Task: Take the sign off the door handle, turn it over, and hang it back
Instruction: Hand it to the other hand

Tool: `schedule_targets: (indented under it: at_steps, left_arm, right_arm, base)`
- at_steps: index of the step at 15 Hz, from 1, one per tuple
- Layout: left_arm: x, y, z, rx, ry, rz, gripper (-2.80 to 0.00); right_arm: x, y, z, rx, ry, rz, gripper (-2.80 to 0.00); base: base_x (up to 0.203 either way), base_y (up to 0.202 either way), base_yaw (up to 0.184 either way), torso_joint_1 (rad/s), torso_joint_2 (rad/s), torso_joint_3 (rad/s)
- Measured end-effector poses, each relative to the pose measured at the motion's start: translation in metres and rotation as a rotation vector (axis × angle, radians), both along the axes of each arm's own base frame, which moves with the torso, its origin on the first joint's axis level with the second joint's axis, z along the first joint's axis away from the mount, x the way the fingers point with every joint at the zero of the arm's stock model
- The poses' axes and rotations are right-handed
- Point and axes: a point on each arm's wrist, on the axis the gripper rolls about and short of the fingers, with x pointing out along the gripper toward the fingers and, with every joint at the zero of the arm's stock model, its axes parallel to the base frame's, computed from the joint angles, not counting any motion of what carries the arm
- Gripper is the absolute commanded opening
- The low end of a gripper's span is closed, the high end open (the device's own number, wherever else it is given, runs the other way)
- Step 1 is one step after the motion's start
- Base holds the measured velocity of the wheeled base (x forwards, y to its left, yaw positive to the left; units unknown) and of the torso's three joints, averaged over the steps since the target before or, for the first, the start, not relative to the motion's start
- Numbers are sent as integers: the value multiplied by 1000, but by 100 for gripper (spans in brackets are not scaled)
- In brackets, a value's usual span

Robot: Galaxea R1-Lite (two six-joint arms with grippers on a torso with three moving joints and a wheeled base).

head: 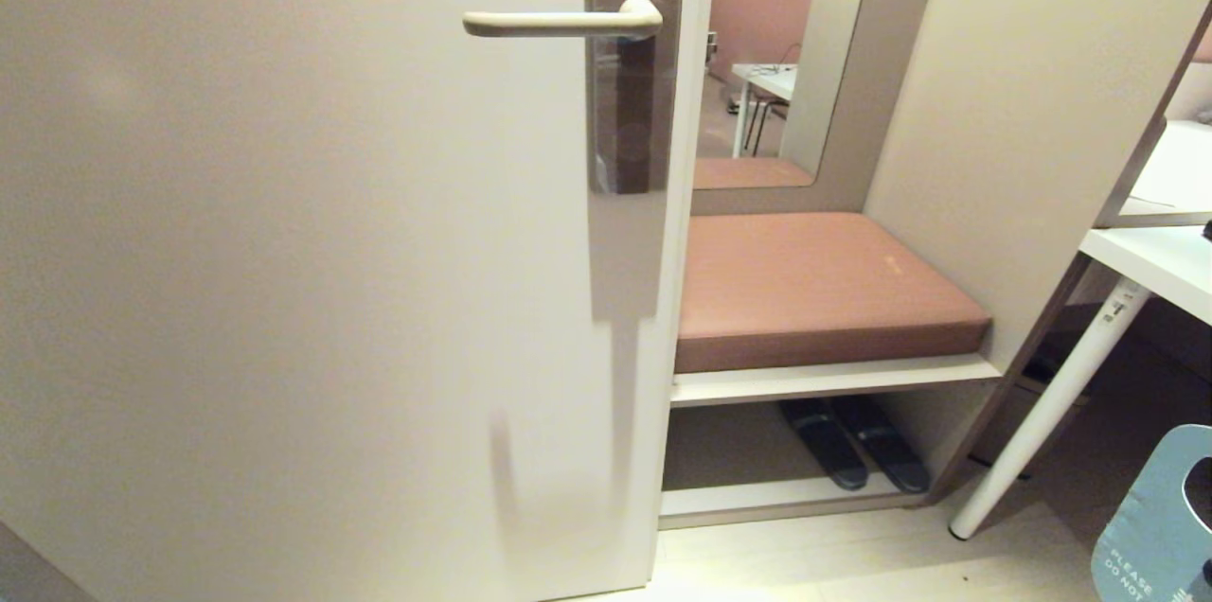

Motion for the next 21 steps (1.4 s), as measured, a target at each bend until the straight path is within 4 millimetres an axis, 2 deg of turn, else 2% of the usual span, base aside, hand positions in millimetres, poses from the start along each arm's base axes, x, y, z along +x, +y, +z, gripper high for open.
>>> schedule_targets:
  at_steps: [2,8,12,21]
  left_arm:
    - [0,0,0,0,0,0,-280]
    - [0,0,0,0,0,-1,-280]
    - [0,0,0,0,0,-1,-280]
    - [0,0,0,0,0,0,-280]
  right_arm:
    - [-6,0,-9,1,26,-17,-280]
    - [-11,0,-13,0,24,-42,-280]
    - [-17,-1,-24,3,91,-45,-280]
    - [-33,-2,-29,8,-85,-19,-280]
  base:
    - [0,0,0,0,0,0]
    - [0,0,0,0,0,0]
    - [0,0,0,0,0,0]
    - [0,0,0,0,0,0]
